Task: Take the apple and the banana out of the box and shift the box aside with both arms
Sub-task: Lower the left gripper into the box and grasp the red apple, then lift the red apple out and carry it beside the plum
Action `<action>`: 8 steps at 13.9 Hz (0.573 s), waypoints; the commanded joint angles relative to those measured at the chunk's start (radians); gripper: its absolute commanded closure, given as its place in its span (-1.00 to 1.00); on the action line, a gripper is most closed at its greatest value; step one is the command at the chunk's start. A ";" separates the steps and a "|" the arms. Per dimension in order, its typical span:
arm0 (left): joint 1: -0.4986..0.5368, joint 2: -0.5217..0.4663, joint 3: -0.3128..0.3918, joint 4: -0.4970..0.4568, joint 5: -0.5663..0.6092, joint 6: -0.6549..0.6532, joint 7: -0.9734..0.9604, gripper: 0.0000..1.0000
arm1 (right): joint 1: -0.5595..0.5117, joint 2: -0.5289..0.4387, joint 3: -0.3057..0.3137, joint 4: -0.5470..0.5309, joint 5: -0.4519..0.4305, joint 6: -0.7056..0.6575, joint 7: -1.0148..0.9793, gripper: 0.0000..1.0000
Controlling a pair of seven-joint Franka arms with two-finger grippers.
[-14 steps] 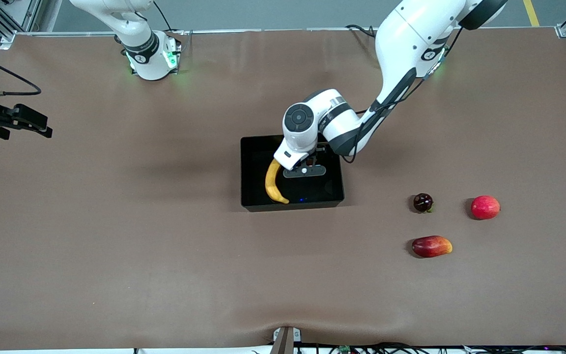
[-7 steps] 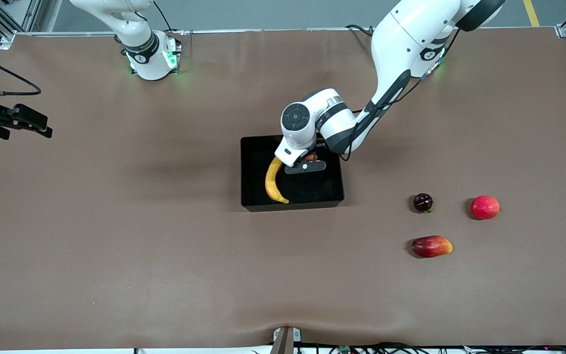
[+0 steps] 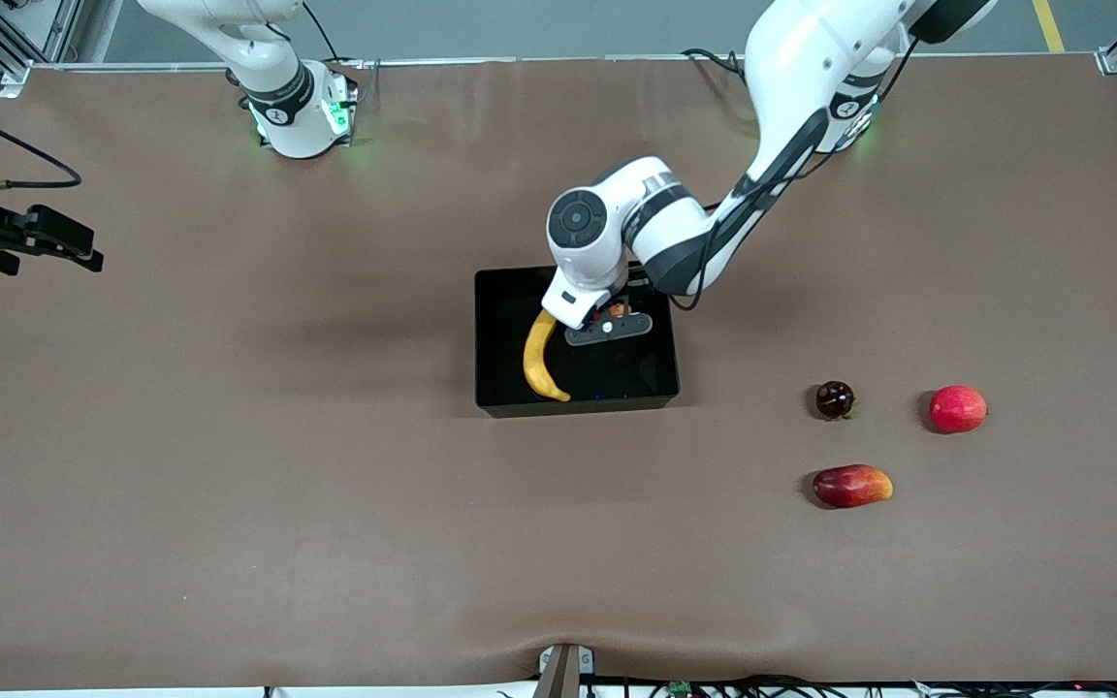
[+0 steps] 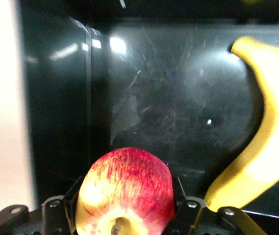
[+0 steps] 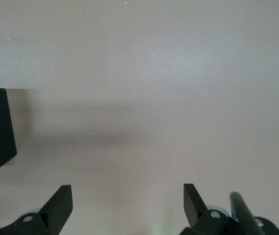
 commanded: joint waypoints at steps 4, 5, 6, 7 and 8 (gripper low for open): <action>0.142 -0.164 -0.004 0.076 -0.023 -0.096 0.201 1.00 | -0.007 -0.017 0.005 -0.011 -0.004 -0.001 -0.010 -1.00; 0.184 -0.181 -0.004 0.076 -0.029 -0.096 0.269 1.00 | -0.007 -0.017 0.005 -0.013 -0.003 -0.001 -0.010 -1.00; 0.225 -0.194 -0.004 0.076 -0.031 -0.098 0.338 1.00 | -0.007 -0.017 0.005 -0.013 -0.004 -0.001 -0.010 -1.00; 0.259 -0.201 -0.003 0.073 -0.031 -0.098 0.388 1.00 | -0.007 -0.017 0.005 -0.013 -0.004 -0.001 -0.010 -1.00; 0.283 -0.203 -0.003 0.070 -0.031 -0.099 0.419 1.00 | -0.007 -0.017 0.005 -0.011 -0.003 -0.001 -0.010 -1.00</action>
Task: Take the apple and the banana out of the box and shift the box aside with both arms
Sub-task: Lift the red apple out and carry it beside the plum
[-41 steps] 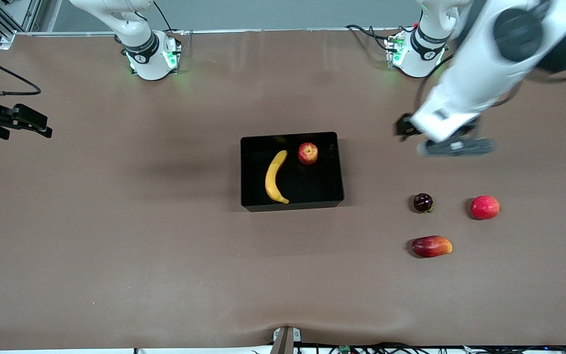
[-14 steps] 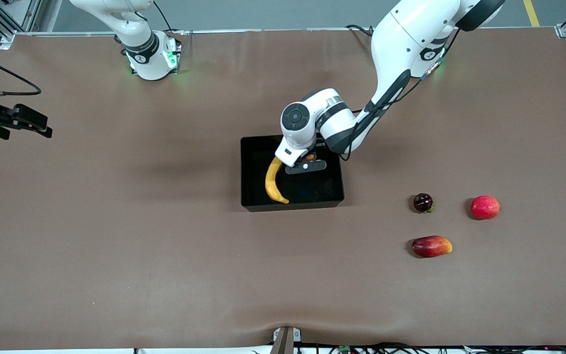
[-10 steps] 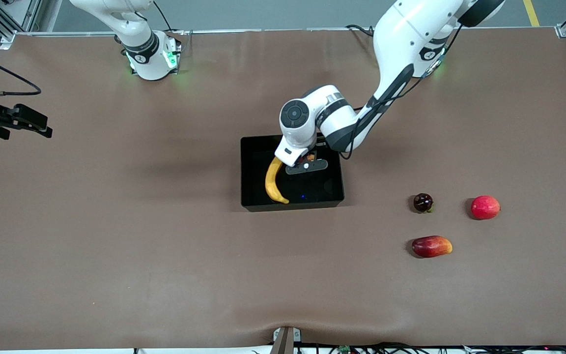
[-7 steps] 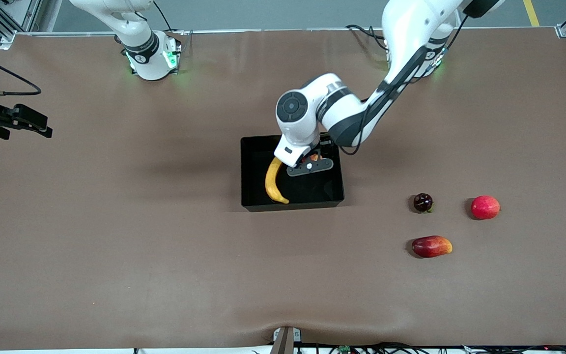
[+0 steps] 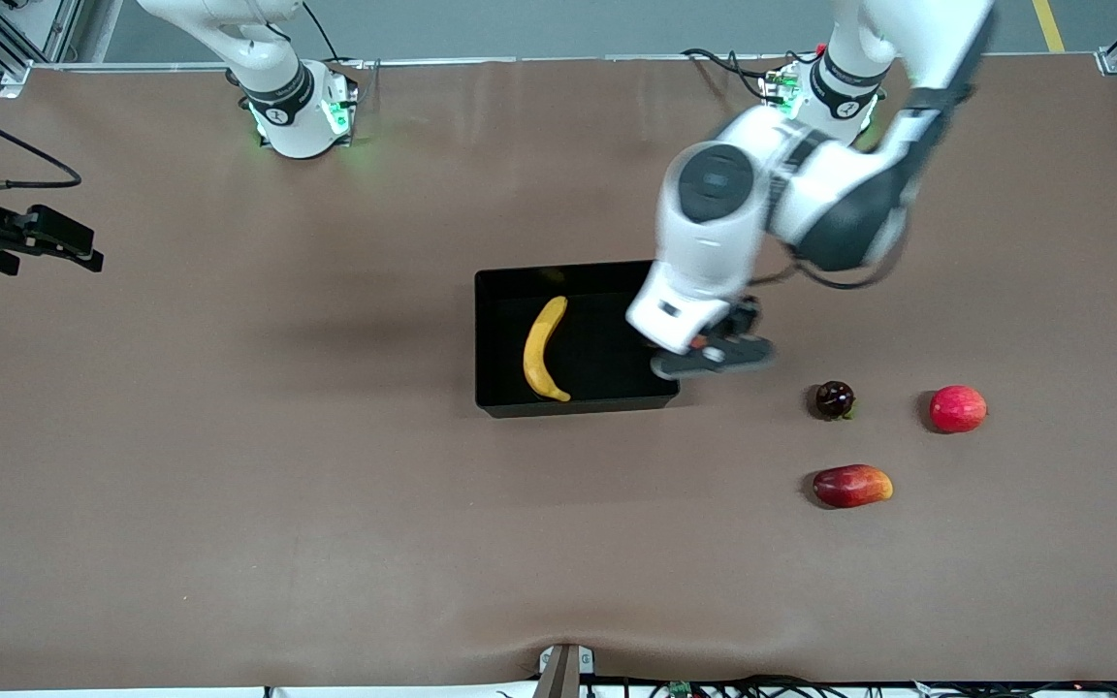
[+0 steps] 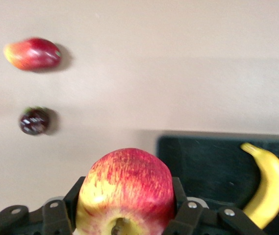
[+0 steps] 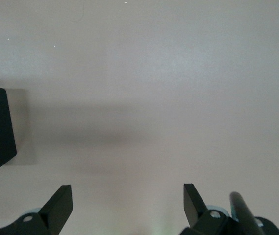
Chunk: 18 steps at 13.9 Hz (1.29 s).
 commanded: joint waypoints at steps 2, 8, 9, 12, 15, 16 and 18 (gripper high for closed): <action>0.063 -0.018 -0.002 -0.023 -0.006 -0.016 0.092 1.00 | -0.007 -0.017 0.005 -0.013 -0.004 -0.001 -0.010 -1.00; 0.257 0.020 0.002 -0.025 0.090 -0.014 0.398 1.00 | -0.007 -0.017 0.005 -0.013 -0.003 -0.001 -0.010 -1.00; 0.299 0.037 0.002 -0.023 0.104 0.007 0.438 1.00 | -0.007 -0.017 0.005 -0.011 -0.004 -0.001 -0.010 -1.00; 0.411 0.118 0.003 -0.022 0.106 0.123 0.617 1.00 | -0.007 -0.017 0.005 -0.013 -0.004 -0.001 -0.010 -1.00; 0.484 0.218 0.005 -0.009 0.144 0.222 0.794 1.00 | -0.007 -0.017 0.005 -0.013 -0.004 -0.001 -0.010 -1.00; 0.492 0.250 0.005 0.007 0.169 0.254 0.822 1.00 | -0.007 -0.017 0.005 -0.013 -0.004 -0.001 -0.010 -1.00; 0.506 0.305 0.031 0.034 0.206 0.308 0.866 1.00 | -0.007 -0.017 0.005 -0.011 -0.003 -0.001 -0.010 -1.00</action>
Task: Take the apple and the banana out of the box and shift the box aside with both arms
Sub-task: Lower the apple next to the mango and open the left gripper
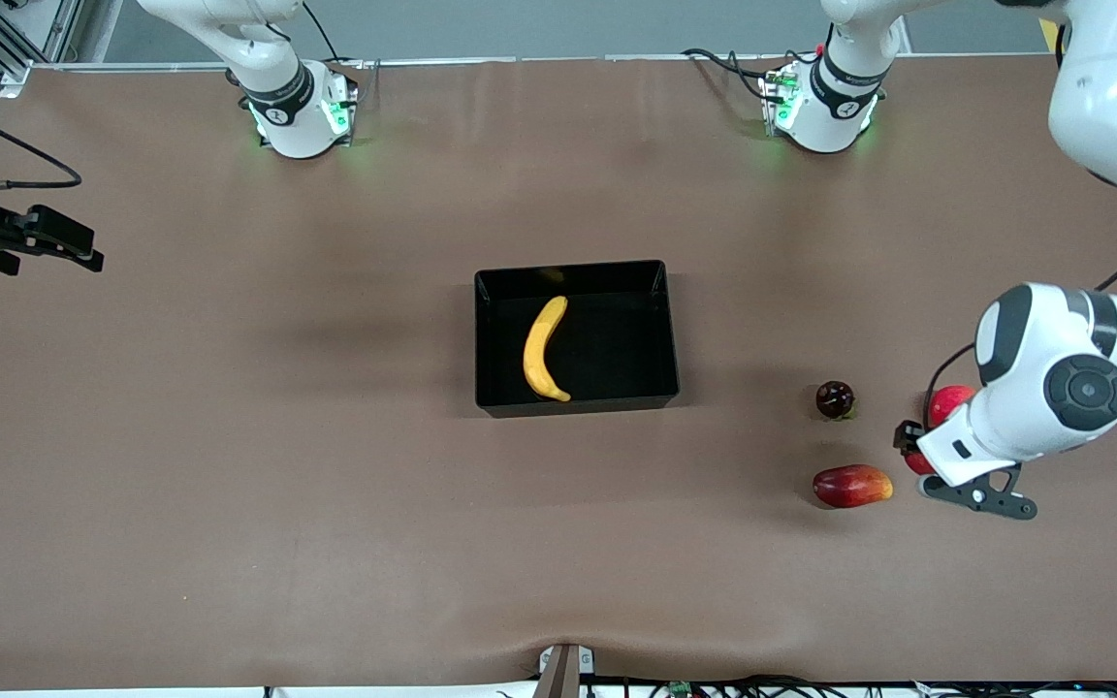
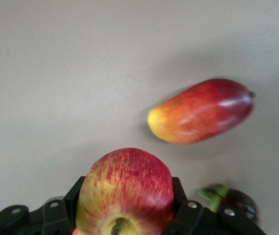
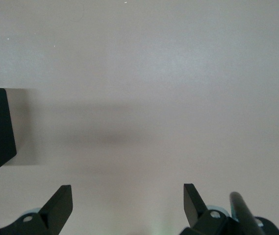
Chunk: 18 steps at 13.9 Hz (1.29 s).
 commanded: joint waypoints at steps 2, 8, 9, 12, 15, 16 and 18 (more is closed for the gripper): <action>-0.009 0.073 0.053 0.055 0.054 0.087 0.092 1.00 | -0.007 -0.017 0.005 -0.010 -0.003 -0.001 -0.010 -1.00; -0.001 0.147 0.094 0.055 0.053 0.167 0.113 1.00 | -0.007 -0.017 0.005 -0.012 -0.004 -0.001 -0.010 -1.00; 0.000 0.150 0.099 0.055 0.053 0.169 0.113 0.85 | -0.007 -0.017 0.005 -0.010 -0.004 -0.001 -0.010 -1.00; 0.000 0.149 0.102 0.053 0.051 0.169 0.112 -0.24 | -0.007 -0.017 0.005 -0.012 -0.004 -0.001 -0.010 -1.00; 0.016 0.098 0.090 0.050 0.039 0.155 0.106 -1.00 | -0.007 -0.017 0.005 -0.010 -0.004 0.000 -0.010 -1.00; 0.011 0.080 0.081 0.050 0.037 0.132 0.101 -1.00 | -0.007 -0.017 0.005 -0.010 -0.004 0.000 -0.010 -1.00; 0.013 0.025 0.042 0.047 0.002 0.087 0.048 -1.00 | -0.007 -0.017 0.005 -0.012 -0.004 0.000 -0.010 -1.00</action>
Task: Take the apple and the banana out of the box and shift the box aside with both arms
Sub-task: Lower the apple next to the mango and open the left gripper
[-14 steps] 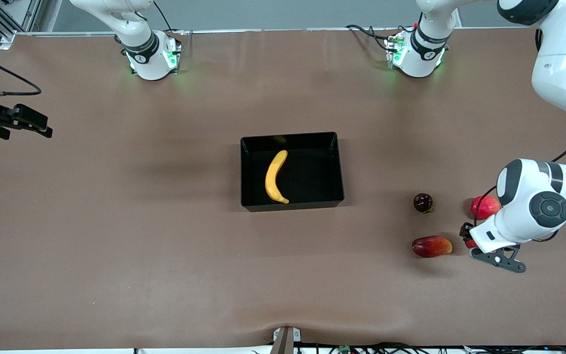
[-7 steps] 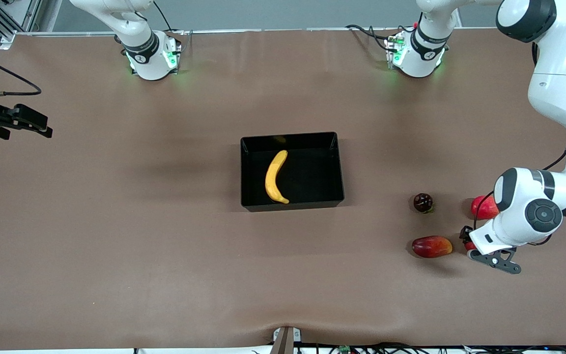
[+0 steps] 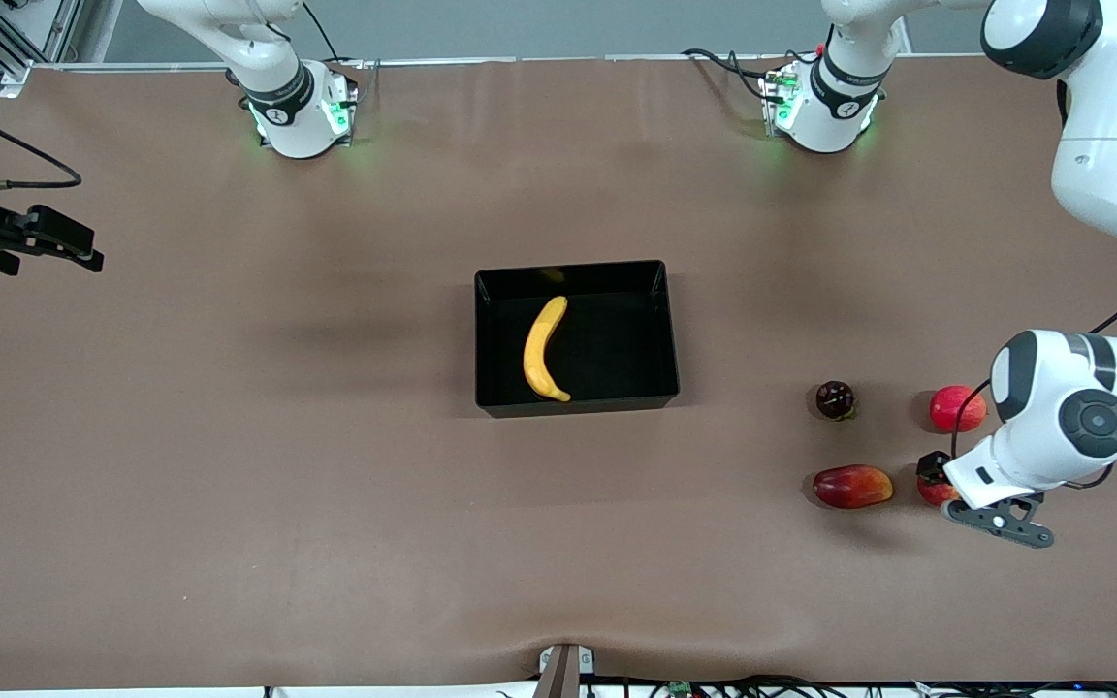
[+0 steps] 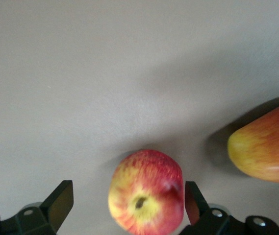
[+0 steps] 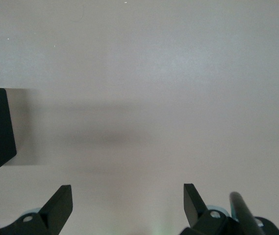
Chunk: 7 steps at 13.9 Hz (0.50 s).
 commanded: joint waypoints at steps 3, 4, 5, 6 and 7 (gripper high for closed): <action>-0.004 -0.151 -0.119 -0.027 -0.058 -0.163 -0.163 -1.00 | -0.007 -0.017 0.003 -0.012 -0.004 0.000 -0.011 -1.00; -0.004 -0.161 -0.165 -0.027 -0.058 -0.200 -0.214 -1.00 | -0.007 -0.017 0.005 -0.012 -0.004 0.000 -0.011 -1.00; -0.004 -0.169 -0.207 -0.029 -0.058 -0.231 -0.260 -1.00 | -0.007 -0.017 0.005 -0.012 -0.004 0.000 -0.011 -1.00; -0.004 -0.171 -0.250 -0.032 -0.058 -0.253 -0.306 -1.00 | -0.007 -0.017 0.005 -0.012 -0.004 0.000 -0.011 -1.00; -0.008 -0.168 -0.291 -0.035 -0.058 -0.260 -0.351 -1.00 | -0.007 -0.017 0.005 -0.012 -0.004 0.000 -0.011 -1.00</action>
